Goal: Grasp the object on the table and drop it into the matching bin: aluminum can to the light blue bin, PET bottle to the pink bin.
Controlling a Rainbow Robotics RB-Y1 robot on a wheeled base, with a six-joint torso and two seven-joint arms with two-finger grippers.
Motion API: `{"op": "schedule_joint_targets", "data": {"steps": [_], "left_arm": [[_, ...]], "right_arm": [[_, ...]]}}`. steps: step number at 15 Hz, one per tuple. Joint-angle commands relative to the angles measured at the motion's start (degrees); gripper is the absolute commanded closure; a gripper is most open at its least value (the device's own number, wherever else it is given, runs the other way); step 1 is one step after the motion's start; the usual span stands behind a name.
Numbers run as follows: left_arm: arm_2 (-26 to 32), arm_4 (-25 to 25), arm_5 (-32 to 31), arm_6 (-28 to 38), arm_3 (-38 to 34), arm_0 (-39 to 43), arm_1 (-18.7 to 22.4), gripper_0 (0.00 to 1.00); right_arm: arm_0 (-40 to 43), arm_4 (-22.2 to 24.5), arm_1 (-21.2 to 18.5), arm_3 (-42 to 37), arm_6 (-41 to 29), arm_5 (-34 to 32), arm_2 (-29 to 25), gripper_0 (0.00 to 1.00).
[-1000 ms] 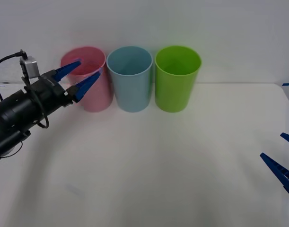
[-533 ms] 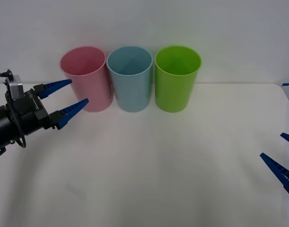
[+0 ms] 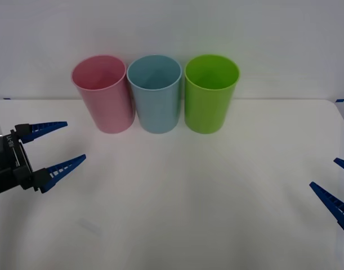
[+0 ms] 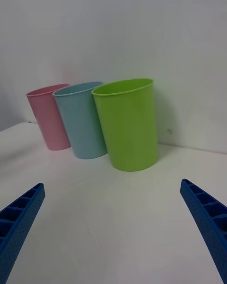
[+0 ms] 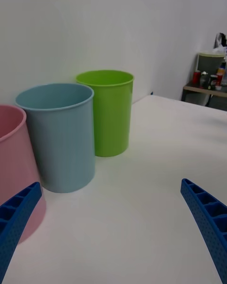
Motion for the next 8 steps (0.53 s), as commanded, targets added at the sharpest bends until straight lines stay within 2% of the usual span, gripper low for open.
{"op": "schedule_joint_targets", "data": {"steps": [1, 4, 8], "left_arm": [[2.05, -1.24, -0.18, -0.26, -4.25, 4.2, 1.1, 0.0], [3.8, -1.06, -0.18, -0.09, -8.2, 9.56, 3.04, 0.0], [4.42, 0.34, 0.61, -0.17, -8.47, 14.31, 3.21, 0.0]], "right_arm": [[0.0, 0.0, 0.0, 0.0, 0.0, 0.0, 0.0, 0.0], [0.0, 0.0, 0.0, 0.0, 0.0, 0.0, 0.0, 0.0], [0.0, 0.0, 0.0, 0.0, 0.0, 0.0, 0.0, 0.0]]}}
